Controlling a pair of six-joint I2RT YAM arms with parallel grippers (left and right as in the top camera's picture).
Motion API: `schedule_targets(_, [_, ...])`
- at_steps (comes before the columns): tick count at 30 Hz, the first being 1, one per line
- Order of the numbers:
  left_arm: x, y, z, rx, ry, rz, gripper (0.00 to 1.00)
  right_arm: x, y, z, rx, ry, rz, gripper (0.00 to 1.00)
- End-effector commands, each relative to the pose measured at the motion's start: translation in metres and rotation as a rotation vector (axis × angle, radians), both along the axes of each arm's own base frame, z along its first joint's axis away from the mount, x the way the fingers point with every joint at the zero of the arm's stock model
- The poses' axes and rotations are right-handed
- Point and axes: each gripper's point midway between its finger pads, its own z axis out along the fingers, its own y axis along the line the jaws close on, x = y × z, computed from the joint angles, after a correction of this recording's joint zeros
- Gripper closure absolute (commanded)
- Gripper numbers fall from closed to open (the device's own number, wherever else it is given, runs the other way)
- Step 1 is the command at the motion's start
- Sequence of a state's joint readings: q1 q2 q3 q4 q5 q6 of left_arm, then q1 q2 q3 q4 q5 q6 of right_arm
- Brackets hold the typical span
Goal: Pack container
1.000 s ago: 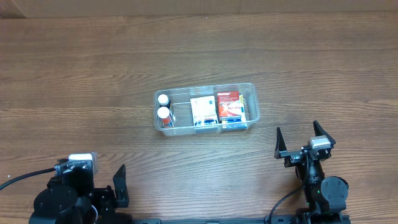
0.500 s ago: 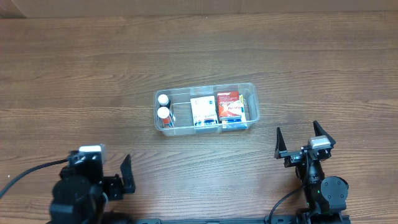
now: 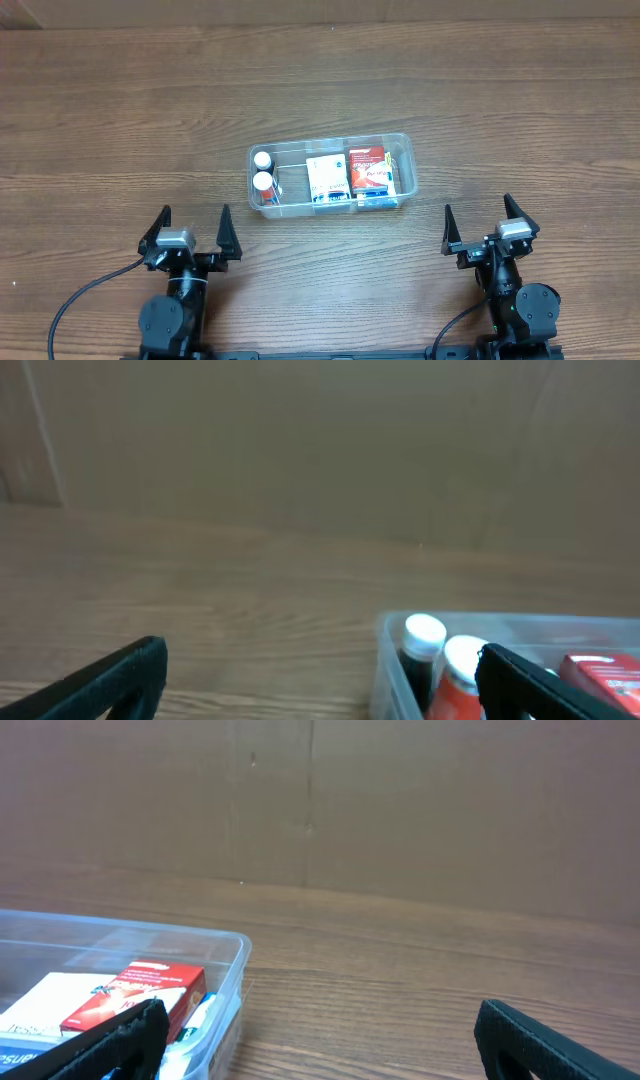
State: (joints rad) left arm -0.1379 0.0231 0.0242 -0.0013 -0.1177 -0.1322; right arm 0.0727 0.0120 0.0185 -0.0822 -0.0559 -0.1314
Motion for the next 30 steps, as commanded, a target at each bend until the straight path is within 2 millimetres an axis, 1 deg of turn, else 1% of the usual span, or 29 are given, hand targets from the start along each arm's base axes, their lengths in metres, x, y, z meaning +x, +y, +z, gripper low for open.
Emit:
schedule_targets(1, [0.000,0.007,-0.007,0.071,0.009,0.040,0.00,0.000,0.002,-0.003,0.000,0.001,0.011,0.00])
schedule_targets(2, [0.000,0.004,-0.015,0.066,0.041,0.027,0.00,0.000,0.002,-0.003,0.000,0.001,0.011,0.00])
schedule_targets(3, [-0.001,-0.010,-0.021,0.057,0.062,-0.056,0.00,0.000,0.002,-0.003,0.000,0.001,0.011,0.00])
schedule_targets(4, [-0.002,-0.014,-0.022,0.057,0.068,-0.082,0.00,0.000,0.002,-0.003,0.000,0.001,0.011,0.00])
schedule_targets(6, [-0.002,-0.016,-0.023,0.056,0.068,-0.095,0.00,0.000,0.002,-0.003,0.000,0.001,0.011,0.00])
schedule_targets(16, [-0.002,-0.016,-0.022,0.057,0.068,-0.093,0.00,0.000,0.002,-0.003,0.000,0.001,0.011,0.00])
schedule_targets(23, [0.000,0.006,-0.022,0.054,0.070,-0.005,0.00,0.000,0.002,-0.003,0.000,0.001,0.011,0.00])
schedule_targets(30, [0.000,0.006,-0.023,0.054,0.072,-0.002,0.00,0.000,0.002,-0.003,0.000,0.001,0.011,0.00])
